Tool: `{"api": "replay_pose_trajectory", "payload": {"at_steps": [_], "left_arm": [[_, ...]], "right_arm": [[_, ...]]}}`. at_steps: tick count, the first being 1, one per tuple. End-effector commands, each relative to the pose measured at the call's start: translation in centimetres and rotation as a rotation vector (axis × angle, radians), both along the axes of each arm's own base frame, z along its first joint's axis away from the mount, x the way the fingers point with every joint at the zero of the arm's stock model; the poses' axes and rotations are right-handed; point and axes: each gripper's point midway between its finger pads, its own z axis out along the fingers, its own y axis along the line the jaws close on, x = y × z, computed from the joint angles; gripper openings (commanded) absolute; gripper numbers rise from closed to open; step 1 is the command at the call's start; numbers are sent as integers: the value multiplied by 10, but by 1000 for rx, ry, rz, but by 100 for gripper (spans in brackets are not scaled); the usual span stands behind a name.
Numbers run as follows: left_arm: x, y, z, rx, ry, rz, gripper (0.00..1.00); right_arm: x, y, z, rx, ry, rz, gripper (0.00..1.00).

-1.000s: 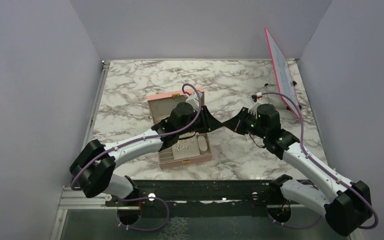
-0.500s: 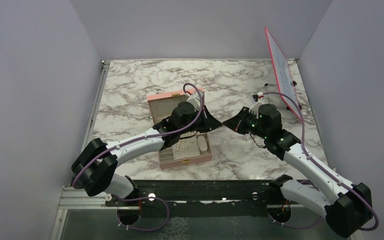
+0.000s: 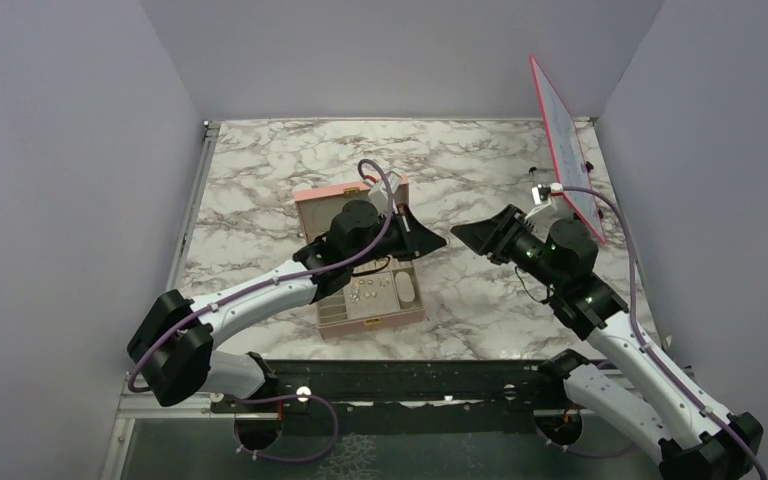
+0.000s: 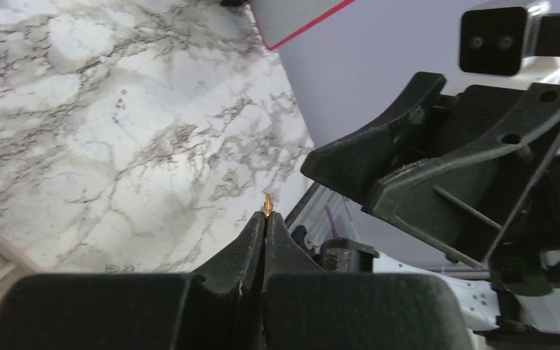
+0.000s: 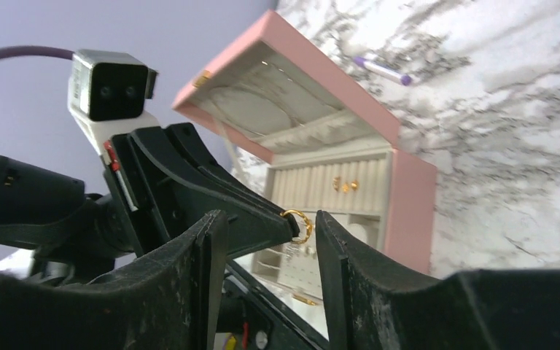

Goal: Organize the mixed jewelry

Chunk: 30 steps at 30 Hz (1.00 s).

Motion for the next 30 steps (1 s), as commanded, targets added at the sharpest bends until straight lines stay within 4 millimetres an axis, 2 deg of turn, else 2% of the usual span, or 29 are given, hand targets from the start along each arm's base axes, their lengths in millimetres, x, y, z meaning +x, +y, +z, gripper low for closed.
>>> {"api": "replay_pose_trajectory", "payload": {"at_steps": [1, 5, 8, 17, 19, 25, 30], "left_arm": [[-14, -2, 68, -160, -64, -68, 0], [-24, 1, 95, -230, -86, -99, 0], [-31, 6, 110, -280, -96, -114, 0], [-43, 18, 145, -407, -138, -127, 0], [-43, 19, 148, -414, -143, -128, 0], [-42, 18, 145, -419, -135, -129, 0], [-43, 18, 145, -424, -133, -132, 0]], "right_arm": [[-4, 3, 50, 163, -98, 9, 53], [-17, 10, 79, 288, -168, 83, 53], [-25, 15, 94, 335, -194, 134, 52], [-47, 17, 114, 497, -206, 222, 46], [-47, 19, 112, 492, -197, 239, 45], [-52, 21, 120, 508, -235, 271, 28], [-51, 23, 120, 508, -231, 281, 20]]}}
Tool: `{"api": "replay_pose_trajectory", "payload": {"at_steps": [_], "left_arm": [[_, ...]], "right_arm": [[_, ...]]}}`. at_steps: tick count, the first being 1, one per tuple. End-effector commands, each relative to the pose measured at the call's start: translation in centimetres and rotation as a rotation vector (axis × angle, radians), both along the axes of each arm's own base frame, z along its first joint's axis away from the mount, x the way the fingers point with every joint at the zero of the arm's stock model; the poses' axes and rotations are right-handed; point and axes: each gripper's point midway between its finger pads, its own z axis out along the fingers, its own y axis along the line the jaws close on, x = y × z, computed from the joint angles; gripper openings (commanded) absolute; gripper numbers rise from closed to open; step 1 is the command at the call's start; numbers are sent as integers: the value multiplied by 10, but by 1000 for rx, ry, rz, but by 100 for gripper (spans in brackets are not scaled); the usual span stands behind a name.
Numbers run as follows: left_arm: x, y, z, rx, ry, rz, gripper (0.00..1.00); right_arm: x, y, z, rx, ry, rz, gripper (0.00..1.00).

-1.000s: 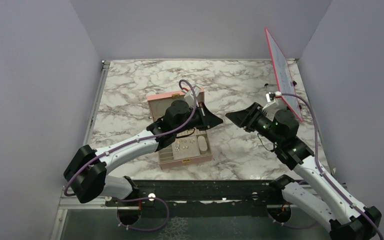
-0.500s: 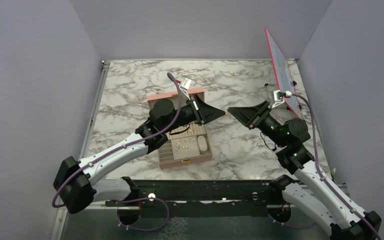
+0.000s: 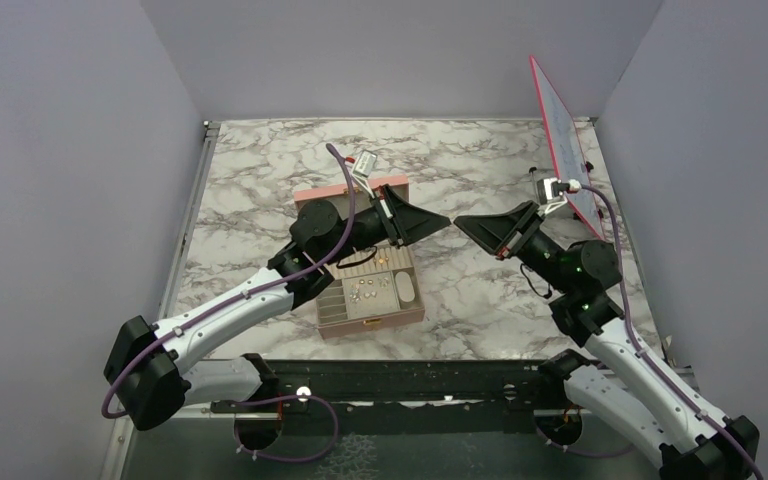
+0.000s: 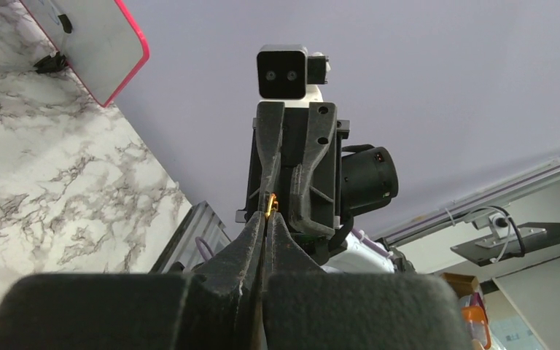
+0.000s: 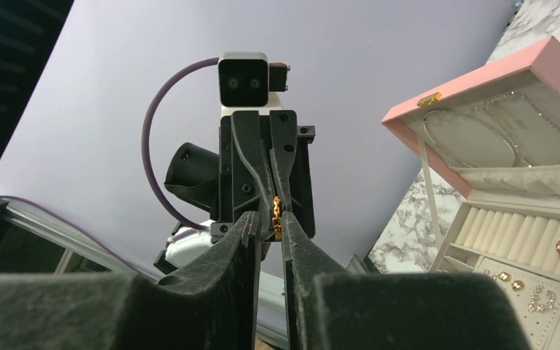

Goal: Organize the mixed jewelry

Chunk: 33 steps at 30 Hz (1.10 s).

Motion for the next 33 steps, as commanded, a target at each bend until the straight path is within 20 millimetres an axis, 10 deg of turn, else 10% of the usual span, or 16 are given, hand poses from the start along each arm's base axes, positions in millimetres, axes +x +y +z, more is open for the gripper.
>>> {"api": "replay_pose_trajectory", "payload": {"at_steps": [1, 13, 19, 25, 33], "left_arm": [[-6, 3, 9, -34, -27, -24, 0], [-4, 6, 3, -28, -22, -9, 1], [5, 20, -13, -9, -22, 91, 47], [25, 60, -34, 44, -21, 295, 76], [56, 141, -67, 372, 23, 712, 81]], "right_arm": [[-7, 3, 9, 20, -45, 43, 19], [-1, 7, 5, 9, -14, 48, 1], [10, 6, -8, -58, 13, -3, 1], [37, 8, -53, -267, 115, -80, 1], [63, 15, -138, -556, 303, -70, 1]]}}
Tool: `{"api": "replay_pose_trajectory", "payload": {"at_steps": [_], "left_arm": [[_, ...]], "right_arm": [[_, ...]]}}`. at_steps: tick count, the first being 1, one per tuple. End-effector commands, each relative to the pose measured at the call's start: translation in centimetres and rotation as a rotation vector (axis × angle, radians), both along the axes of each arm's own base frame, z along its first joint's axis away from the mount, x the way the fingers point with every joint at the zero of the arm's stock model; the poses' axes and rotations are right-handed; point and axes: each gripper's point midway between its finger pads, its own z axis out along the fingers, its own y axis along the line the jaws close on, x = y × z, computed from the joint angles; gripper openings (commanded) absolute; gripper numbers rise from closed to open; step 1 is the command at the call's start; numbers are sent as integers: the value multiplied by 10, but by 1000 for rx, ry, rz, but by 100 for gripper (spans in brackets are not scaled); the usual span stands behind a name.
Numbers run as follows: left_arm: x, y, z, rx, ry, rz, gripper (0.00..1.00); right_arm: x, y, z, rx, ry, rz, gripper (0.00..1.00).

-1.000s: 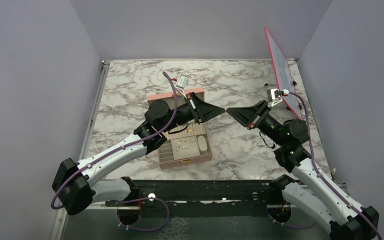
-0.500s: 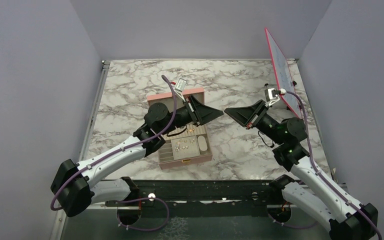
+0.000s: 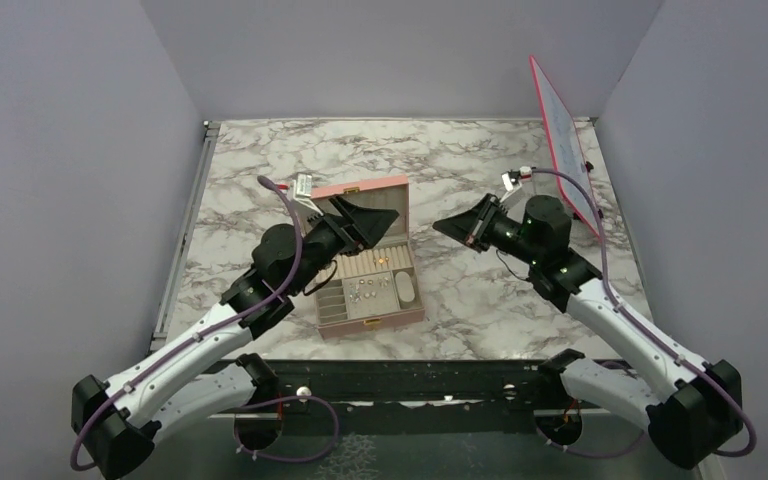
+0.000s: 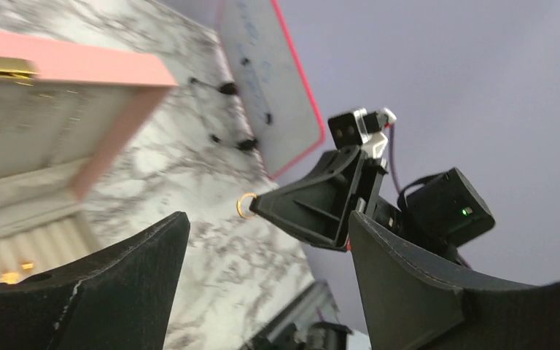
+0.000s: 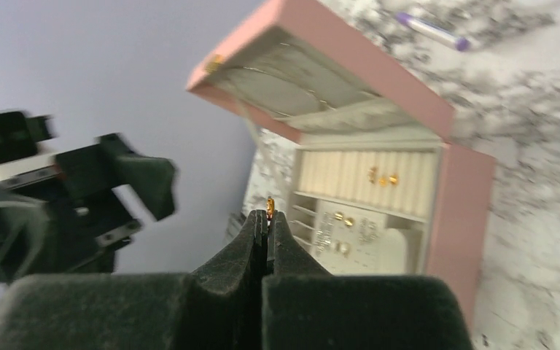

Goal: Organize the mixed jewelry

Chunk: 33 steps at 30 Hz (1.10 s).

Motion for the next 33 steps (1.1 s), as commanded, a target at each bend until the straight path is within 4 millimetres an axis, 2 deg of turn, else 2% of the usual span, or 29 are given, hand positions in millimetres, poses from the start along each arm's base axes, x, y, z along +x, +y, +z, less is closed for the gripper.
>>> {"api": "replay_pose_trajectory", "payload": {"at_steps": [1, 6, 9, 15, 20, 33], "left_arm": [[22, 60, -23, 229, 39, 303, 81], [20, 92, -18, 301, 16, 416, 82], [20, 104, -15, 331, 2, 457, 83], [17, 114, -16, 385, -14, 475, 83], [15, 123, -19, 426, -25, 495, 83], [6, 147, -19, 470, -49, 555, 84]], "right_arm": [[7, -3, -52, -196, 113, -6, 1], [11, 15, -75, -306, 141, -5, 1], [7, 34, -83, -381, 130, -2, 1], [4, 72, -98, -545, 99, -17, 1], [3, 96, -114, -675, 87, -51, 1], [15, 129, -152, -851, 95, -97, 1]]}}
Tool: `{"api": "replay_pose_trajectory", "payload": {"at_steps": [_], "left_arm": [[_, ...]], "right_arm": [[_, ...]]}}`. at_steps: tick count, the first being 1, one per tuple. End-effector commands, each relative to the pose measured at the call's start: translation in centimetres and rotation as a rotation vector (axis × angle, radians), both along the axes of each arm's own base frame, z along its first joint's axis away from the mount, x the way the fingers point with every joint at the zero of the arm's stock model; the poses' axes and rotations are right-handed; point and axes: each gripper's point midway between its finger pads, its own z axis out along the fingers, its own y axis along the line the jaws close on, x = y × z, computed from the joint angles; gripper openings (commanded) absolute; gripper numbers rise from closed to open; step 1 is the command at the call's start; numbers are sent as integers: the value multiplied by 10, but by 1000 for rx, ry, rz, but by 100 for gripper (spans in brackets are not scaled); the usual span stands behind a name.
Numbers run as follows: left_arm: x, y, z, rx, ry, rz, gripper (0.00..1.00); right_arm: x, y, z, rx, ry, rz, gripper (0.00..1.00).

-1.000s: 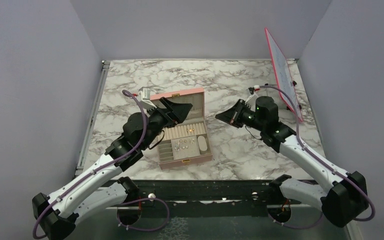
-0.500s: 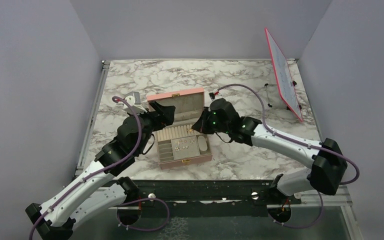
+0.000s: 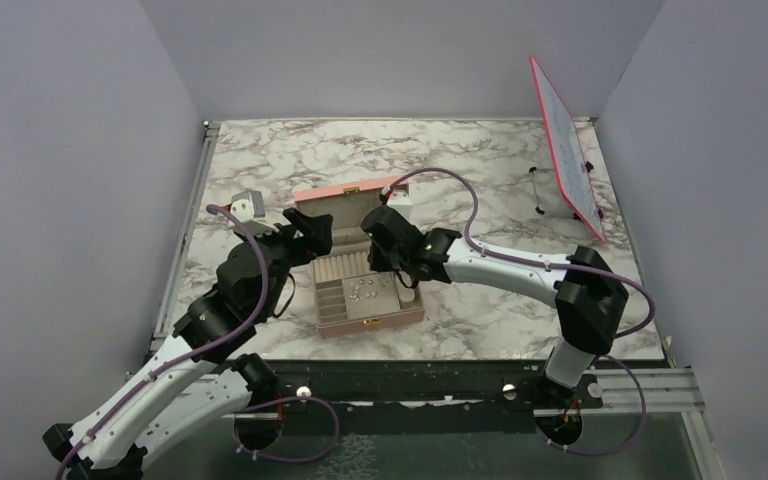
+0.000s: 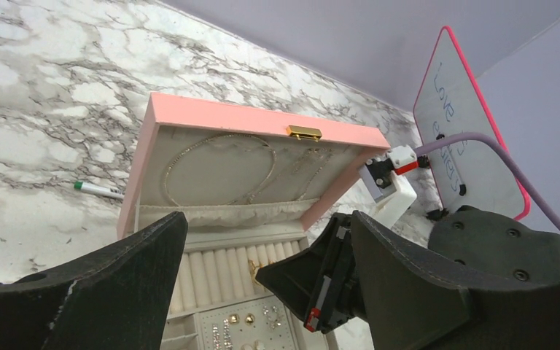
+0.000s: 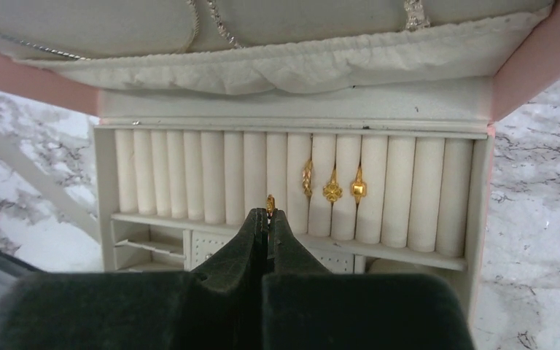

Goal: Organize the mixed jewelry

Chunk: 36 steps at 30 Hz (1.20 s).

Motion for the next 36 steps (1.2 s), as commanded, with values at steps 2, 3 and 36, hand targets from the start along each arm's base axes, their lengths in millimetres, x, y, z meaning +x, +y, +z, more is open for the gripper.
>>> {"api": "replay_pose_trajectory", "payload": {"at_steps": [2, 3, 36], "left_arm": [[-2, 15, 6, 30, -22, 47, 84], [-2, 16, 6, 31, -22, 48, 84], [-4, 17, -2, 42, -8, 44, 86]], "right_arm": [[9, -3, -8, -96, -30, -58, 1], [10, -3, -11, -103, -28, -63, 1], [25, 5, -49, -227, -15, -92, 1]]}}
